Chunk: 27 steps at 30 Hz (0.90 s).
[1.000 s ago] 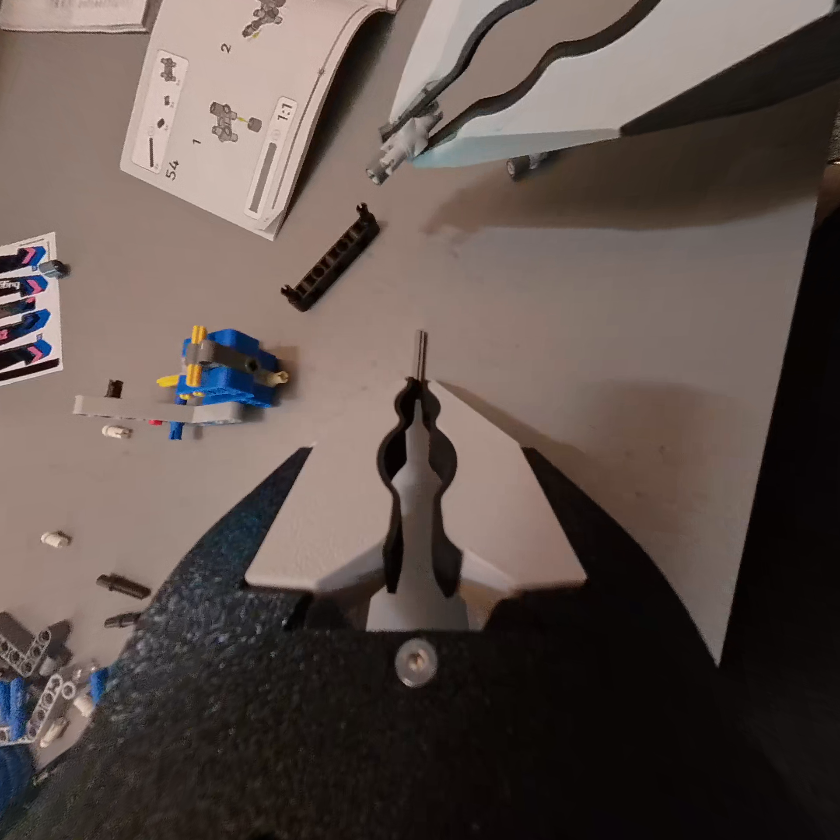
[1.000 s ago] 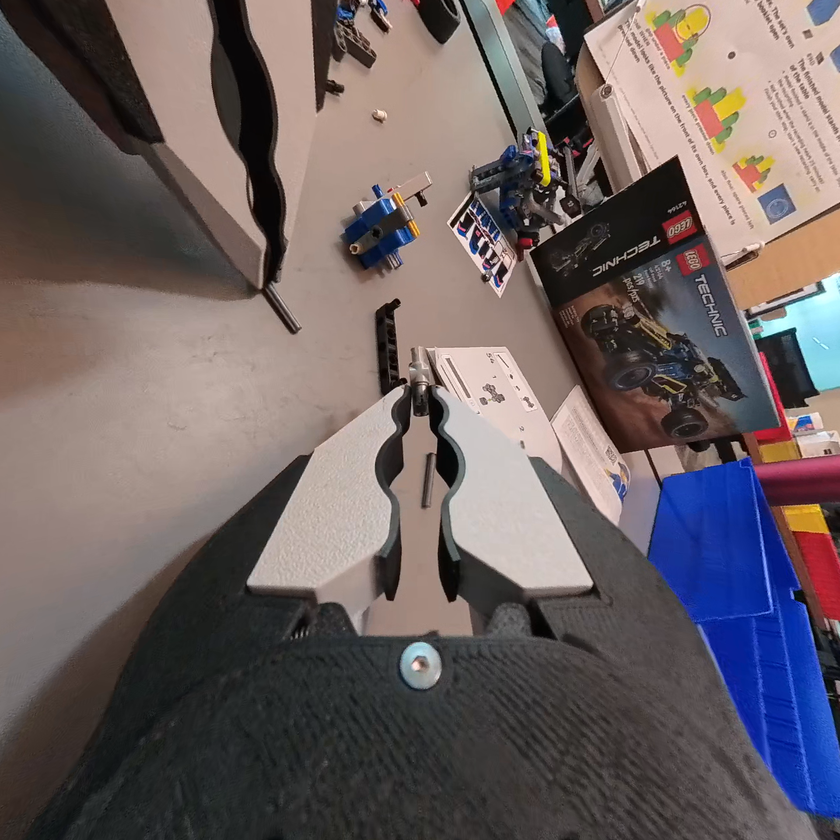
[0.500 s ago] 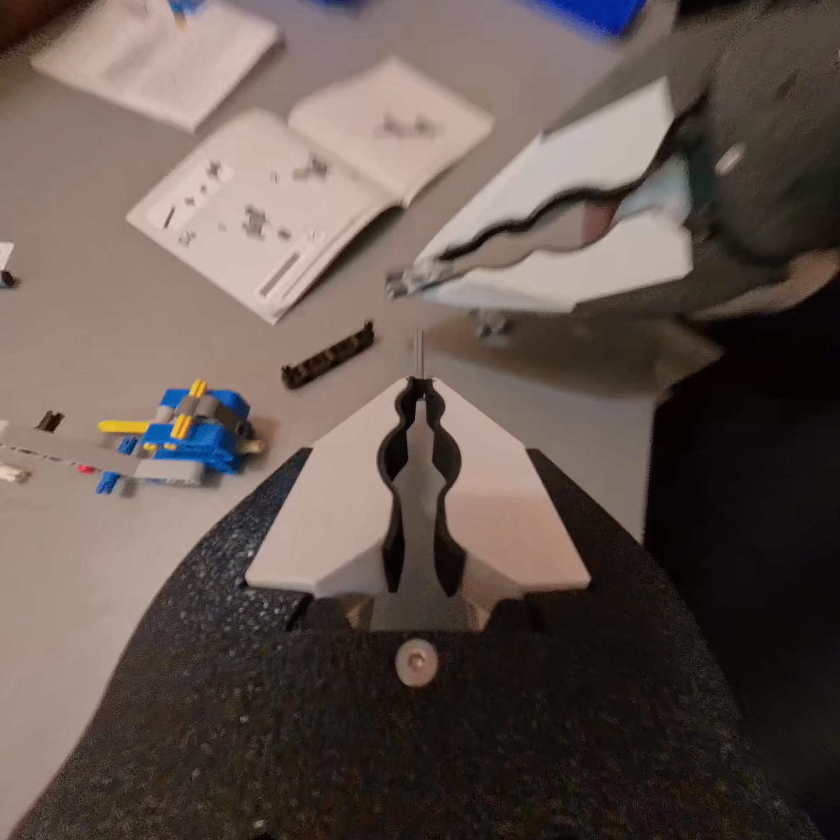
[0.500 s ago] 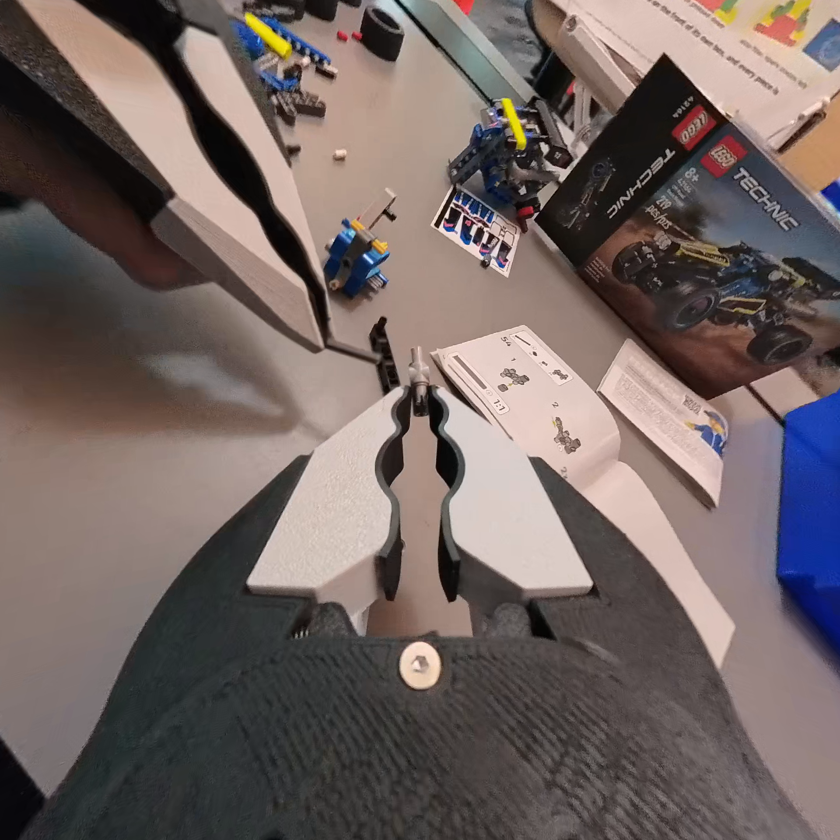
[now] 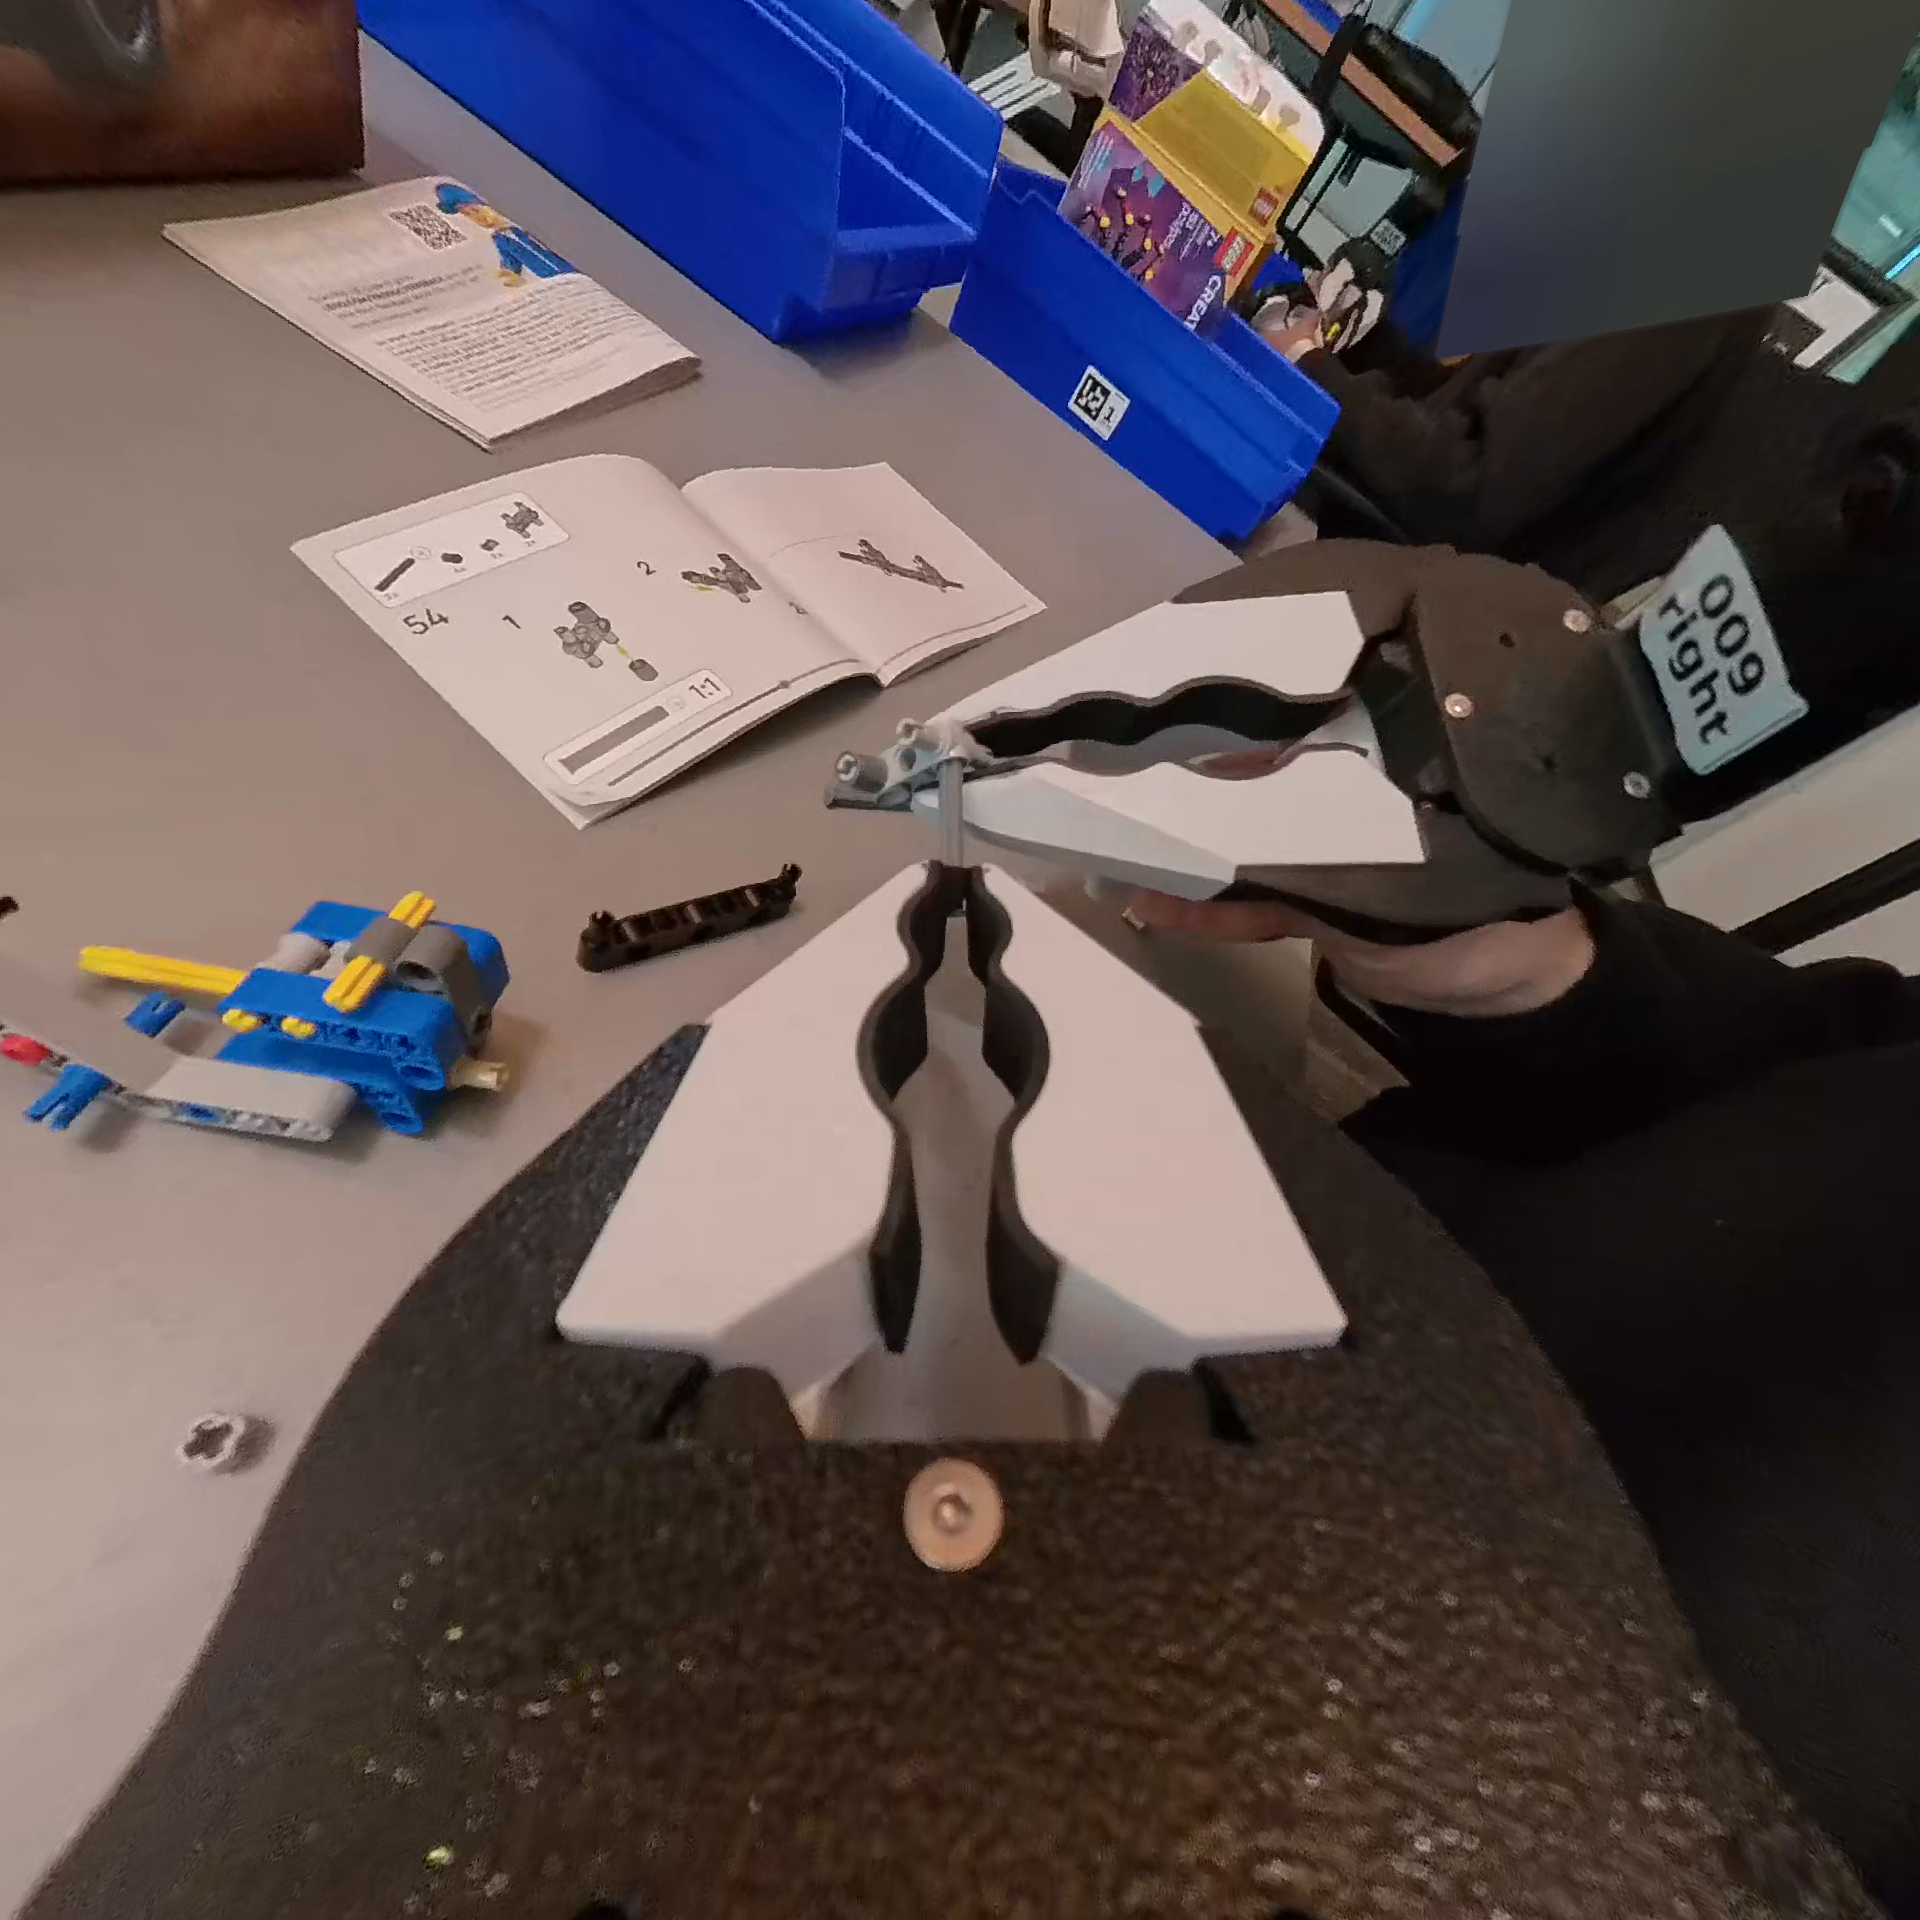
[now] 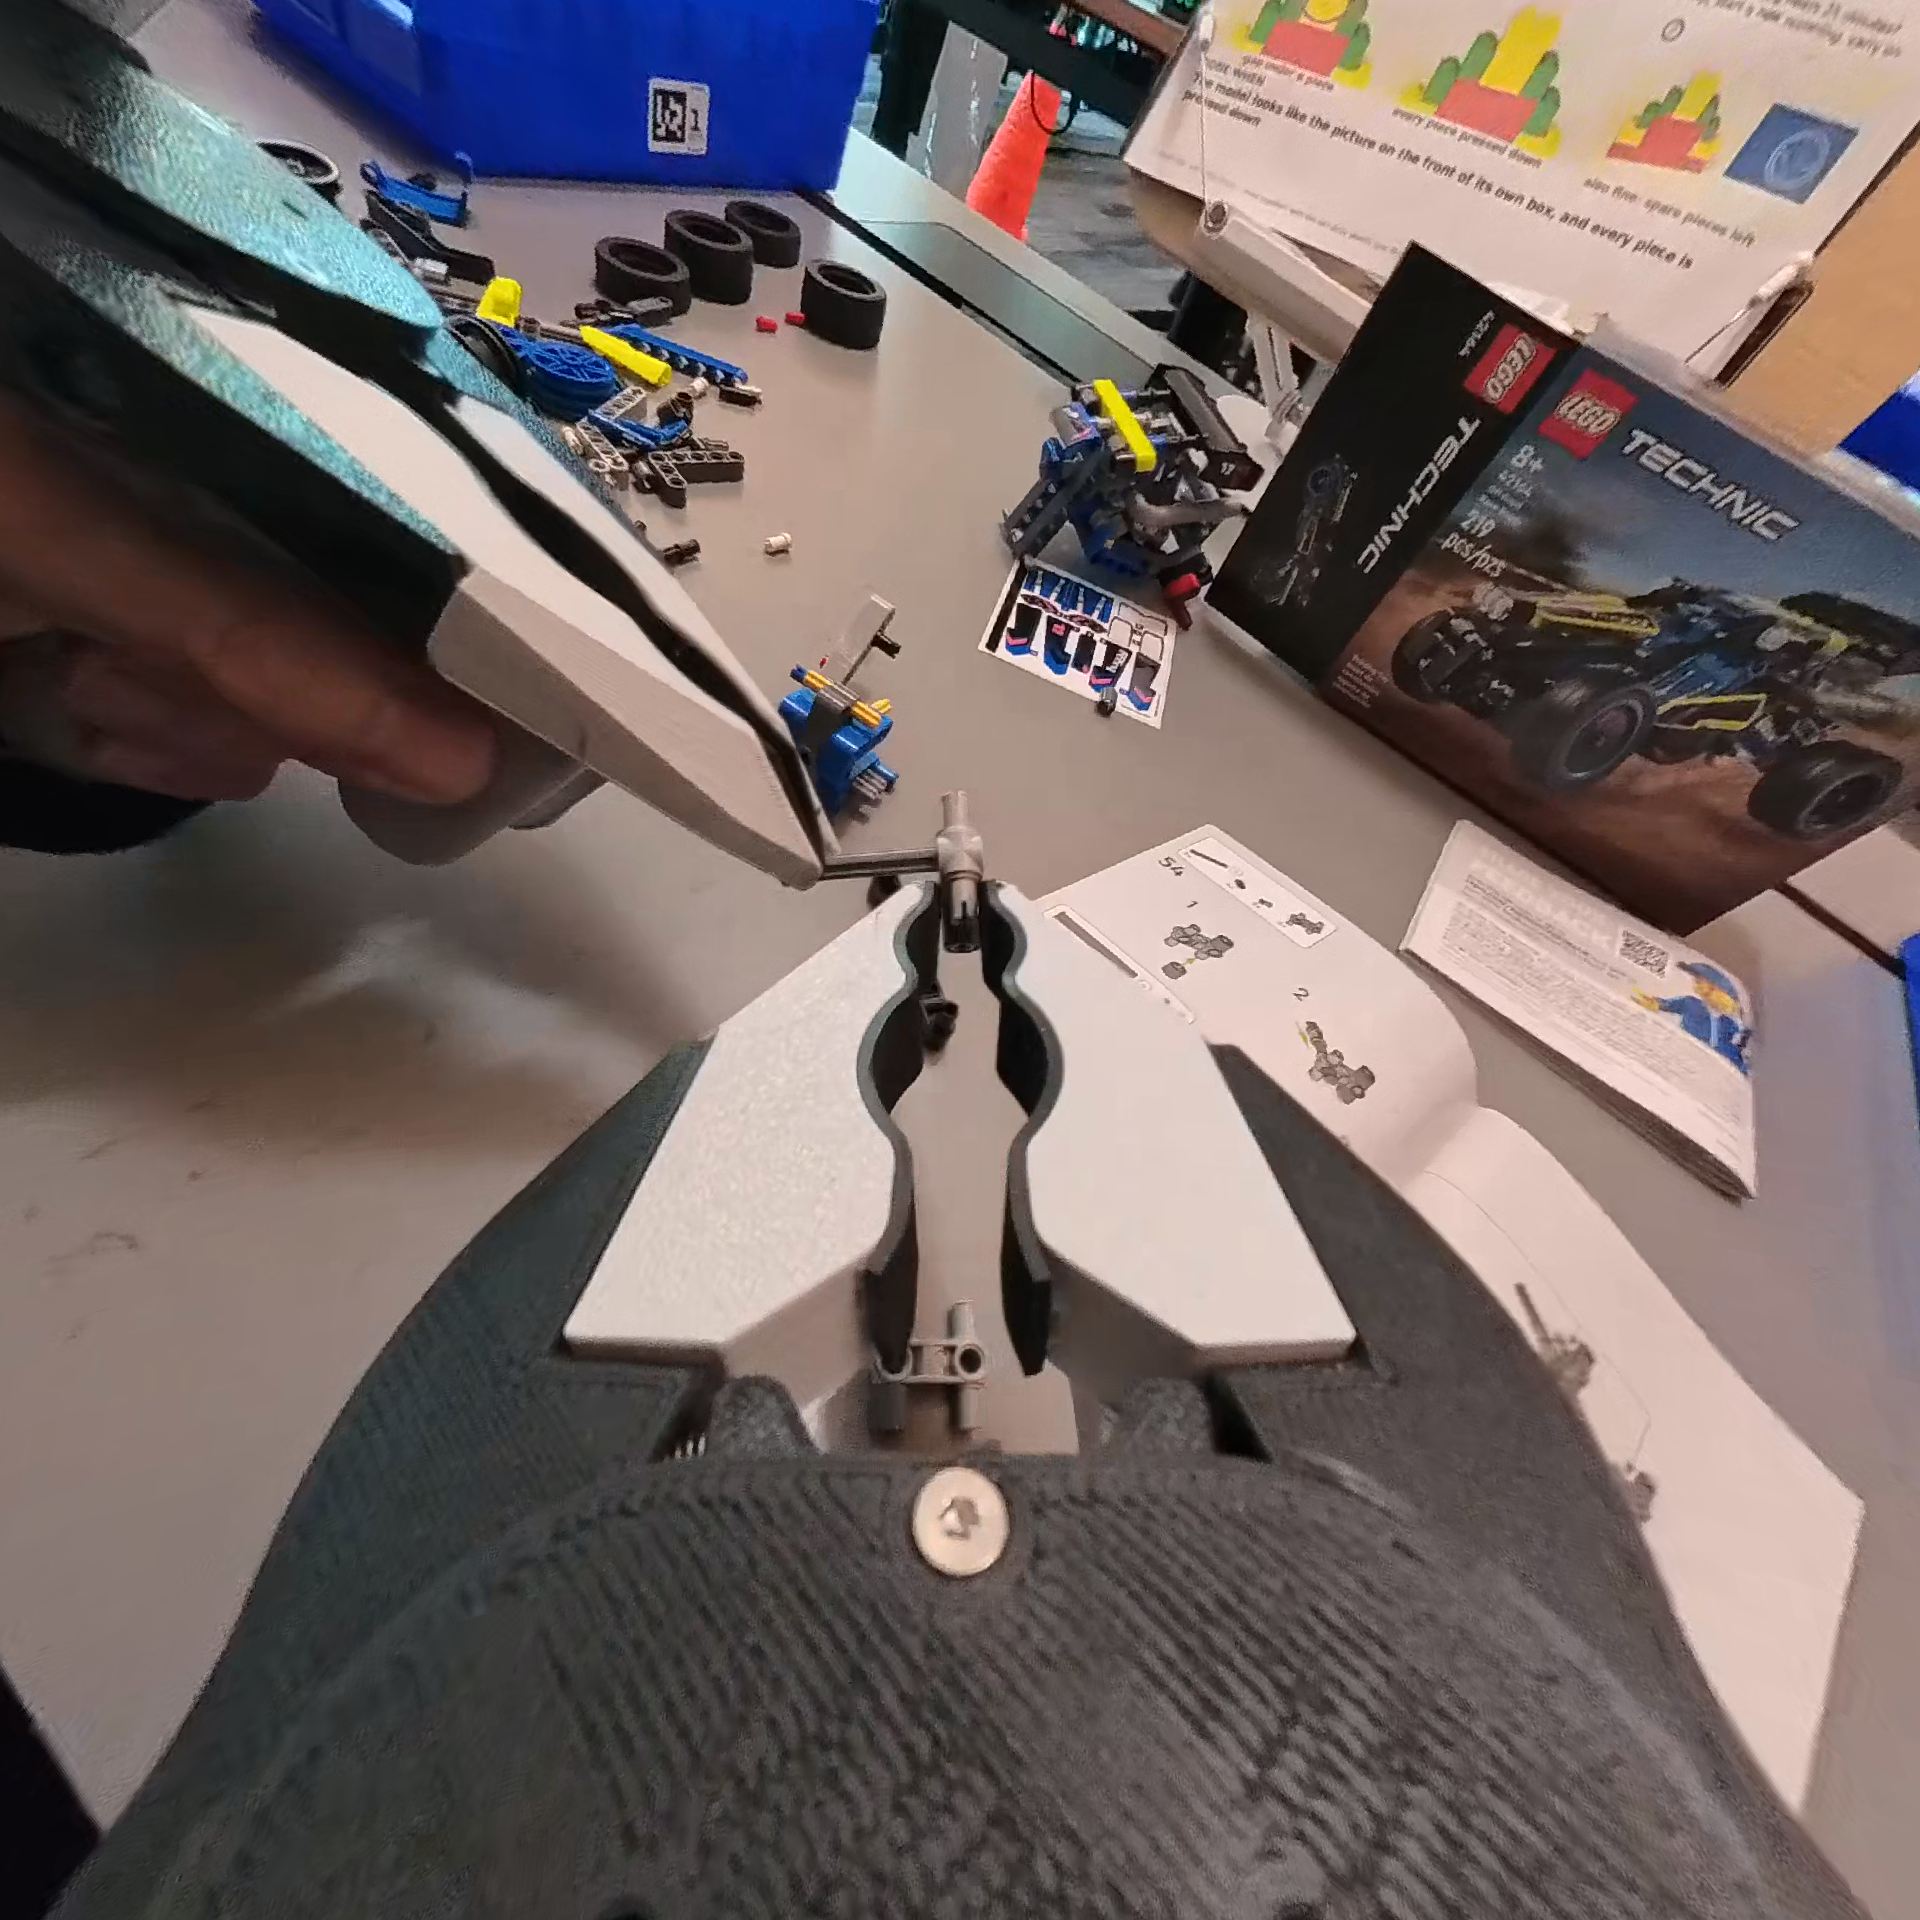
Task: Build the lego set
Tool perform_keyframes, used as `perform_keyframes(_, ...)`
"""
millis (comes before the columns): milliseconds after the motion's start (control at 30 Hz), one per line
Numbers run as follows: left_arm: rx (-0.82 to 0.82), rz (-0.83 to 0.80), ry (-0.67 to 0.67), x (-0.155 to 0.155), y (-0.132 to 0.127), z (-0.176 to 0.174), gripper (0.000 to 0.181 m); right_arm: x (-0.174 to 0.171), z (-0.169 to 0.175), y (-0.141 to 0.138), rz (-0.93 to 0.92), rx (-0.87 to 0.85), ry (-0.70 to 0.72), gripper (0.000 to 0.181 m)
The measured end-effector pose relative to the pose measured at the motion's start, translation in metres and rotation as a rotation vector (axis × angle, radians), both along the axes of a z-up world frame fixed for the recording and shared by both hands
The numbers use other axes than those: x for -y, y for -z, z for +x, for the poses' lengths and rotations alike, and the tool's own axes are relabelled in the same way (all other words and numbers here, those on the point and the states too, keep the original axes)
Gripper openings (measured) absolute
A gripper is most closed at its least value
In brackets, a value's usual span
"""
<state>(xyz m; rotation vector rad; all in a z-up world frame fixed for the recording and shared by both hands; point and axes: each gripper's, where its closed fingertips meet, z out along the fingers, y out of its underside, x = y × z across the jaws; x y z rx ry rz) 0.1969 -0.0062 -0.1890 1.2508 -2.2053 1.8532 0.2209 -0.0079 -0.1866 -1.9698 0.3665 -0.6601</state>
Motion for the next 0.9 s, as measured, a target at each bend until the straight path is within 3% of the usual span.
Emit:
perform_keyframes(233,-0.15,-0.326,-0.047,-0.001,-0.014,0.004,0.001,-0.01,-0.008,-0.003,-0.154,0.217,-0.068,0.006)
perform_keyframes(300,-0.157,-0.349,-0.057,-0.002,-0.014,0.004,0.001,-0.01,-0.008,-0.002,-0.222,0.28,-0.077,0.006)
perform_keyframes(367,-0.18,-0.419,-0.051,-0.001,-0.02,0.002,0.001,-0.012,-0.011,-0.001,-0.251,0.33,-0.11,0.017)
perform_keyframes(533,-0.284,-0.641,-0.033,0.002,-0.035,0.0,0.0,-0.015,-0.015,-0.012,-0.198,0.343,-0.138,0.02)
perform_keyframes(900,-0.272,-0.673,0.02,0.01,-0.045,-0.005,0.001,-0.004,-0.024,-0.035,0.081,0.176,-0.216,0.024)
